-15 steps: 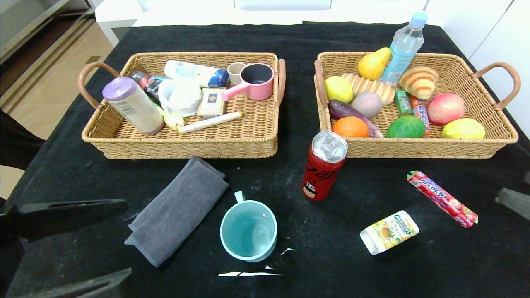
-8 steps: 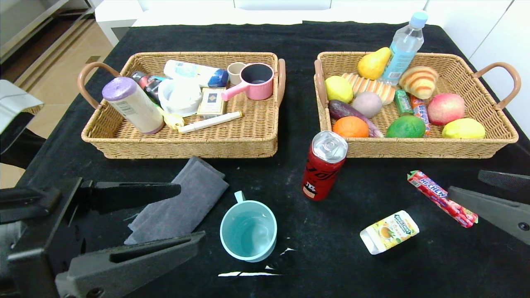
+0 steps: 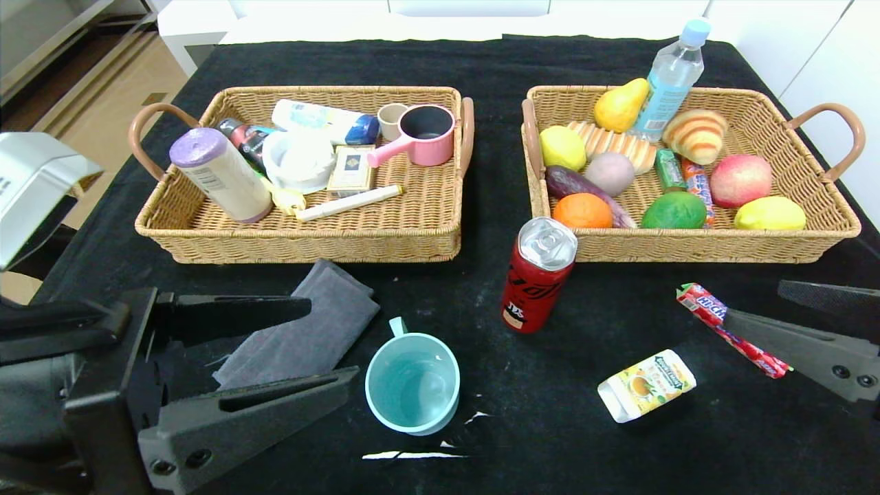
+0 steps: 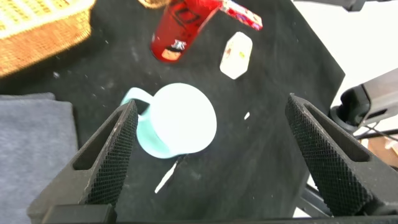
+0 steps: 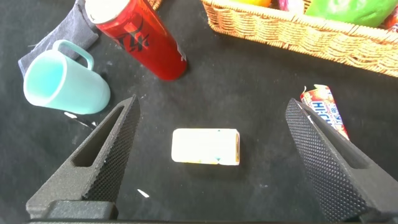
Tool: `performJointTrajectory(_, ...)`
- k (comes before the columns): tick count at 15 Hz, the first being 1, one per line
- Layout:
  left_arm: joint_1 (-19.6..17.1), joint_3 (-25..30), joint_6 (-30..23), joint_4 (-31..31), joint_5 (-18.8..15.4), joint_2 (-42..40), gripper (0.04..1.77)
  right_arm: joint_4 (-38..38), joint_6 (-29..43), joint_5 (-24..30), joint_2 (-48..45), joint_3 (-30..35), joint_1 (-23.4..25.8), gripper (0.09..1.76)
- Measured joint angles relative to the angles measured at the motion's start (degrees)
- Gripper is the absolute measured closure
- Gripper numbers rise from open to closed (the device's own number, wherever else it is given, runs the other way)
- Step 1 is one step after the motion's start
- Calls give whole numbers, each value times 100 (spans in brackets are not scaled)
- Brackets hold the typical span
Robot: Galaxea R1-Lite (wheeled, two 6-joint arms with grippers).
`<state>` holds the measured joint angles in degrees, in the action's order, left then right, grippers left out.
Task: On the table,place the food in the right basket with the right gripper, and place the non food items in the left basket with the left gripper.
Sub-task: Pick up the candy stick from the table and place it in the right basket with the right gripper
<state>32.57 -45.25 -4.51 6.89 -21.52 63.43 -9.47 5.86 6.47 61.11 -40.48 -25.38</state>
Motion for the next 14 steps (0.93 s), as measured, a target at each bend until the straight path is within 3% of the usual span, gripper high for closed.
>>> performJointTrajectory(3,-5,5,0,-6,40,-61,9,13,-2,-30,16,-6,2,14)
performJointTrajectory(5,-5,24,2,-22,35,-98,9,208,-69,-435,38,-129,6,14)
performJointTrajectory(14,0,123,101,-33,20,-232,9,2600,-444,-1459,608,-1469,151,14)
